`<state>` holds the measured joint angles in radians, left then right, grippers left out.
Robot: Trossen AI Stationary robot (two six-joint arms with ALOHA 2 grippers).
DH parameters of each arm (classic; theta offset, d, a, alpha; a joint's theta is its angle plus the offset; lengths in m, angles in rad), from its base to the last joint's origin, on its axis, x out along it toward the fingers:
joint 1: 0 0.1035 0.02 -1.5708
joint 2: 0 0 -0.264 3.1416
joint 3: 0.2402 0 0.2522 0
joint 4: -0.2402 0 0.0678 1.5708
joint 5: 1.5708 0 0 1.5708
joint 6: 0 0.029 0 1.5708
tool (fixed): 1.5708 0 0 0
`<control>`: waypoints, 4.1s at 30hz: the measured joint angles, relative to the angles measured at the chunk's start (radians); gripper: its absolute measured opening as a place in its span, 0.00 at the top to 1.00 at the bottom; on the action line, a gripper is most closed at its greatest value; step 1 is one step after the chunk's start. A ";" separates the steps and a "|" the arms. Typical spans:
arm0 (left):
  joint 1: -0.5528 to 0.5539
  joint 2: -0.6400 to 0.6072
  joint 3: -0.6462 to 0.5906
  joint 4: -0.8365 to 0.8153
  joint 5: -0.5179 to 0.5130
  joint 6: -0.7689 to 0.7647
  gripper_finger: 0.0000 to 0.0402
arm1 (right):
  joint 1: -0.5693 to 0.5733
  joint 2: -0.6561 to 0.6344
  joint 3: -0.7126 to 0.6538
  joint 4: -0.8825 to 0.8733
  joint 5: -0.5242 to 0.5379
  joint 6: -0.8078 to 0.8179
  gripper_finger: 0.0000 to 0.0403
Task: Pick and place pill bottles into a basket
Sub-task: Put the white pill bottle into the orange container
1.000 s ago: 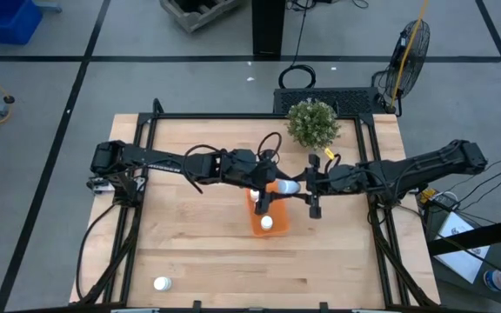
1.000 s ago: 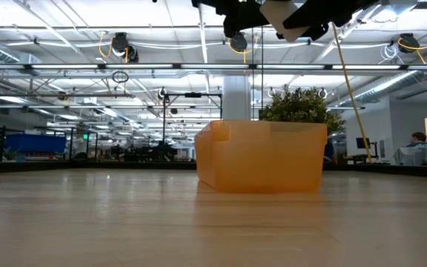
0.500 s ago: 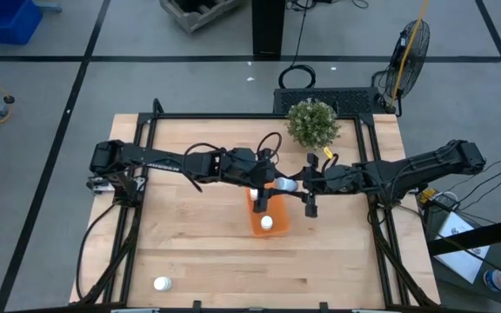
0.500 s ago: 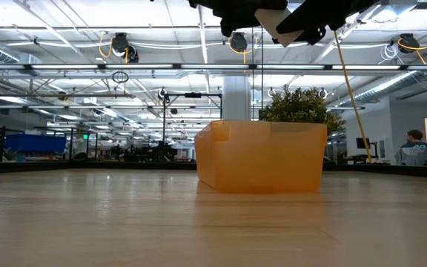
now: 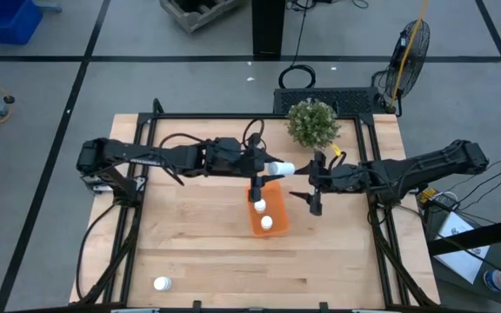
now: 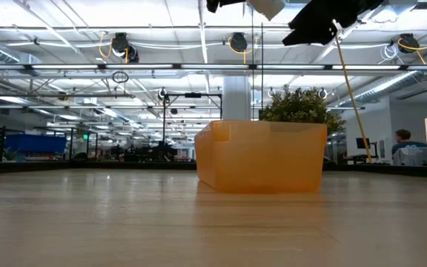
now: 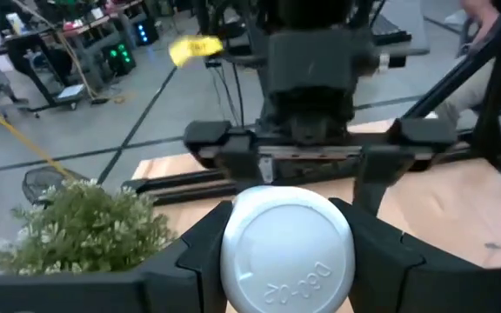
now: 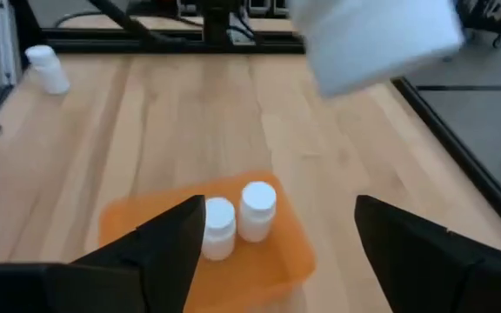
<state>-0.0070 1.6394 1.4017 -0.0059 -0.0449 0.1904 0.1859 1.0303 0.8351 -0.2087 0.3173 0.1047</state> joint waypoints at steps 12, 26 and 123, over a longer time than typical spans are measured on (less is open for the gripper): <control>0.093 -0.026 -0.254 0.639 0.272 -0.073 0.57 | 0.020 -0.012 0.000 -0.032 0.023 0.012 0.38; 0.156 -0.026 -0.593 1.572 0.493 -0.262 0.57 | -0.042 -0.010 -0.215 0.622 0.066 -0.203 0.39; 0.235 -0.065 -0.537 1.469 0.714 -0.279 0.57 | -0.213 0.420 0.304 0.918 -0.505 -0.520 0.63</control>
<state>0.2279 1.5741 0.8642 1.4633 0.6689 -0.0890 -0.0269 1.4504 1.1389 0.7096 -0.1878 -0.4148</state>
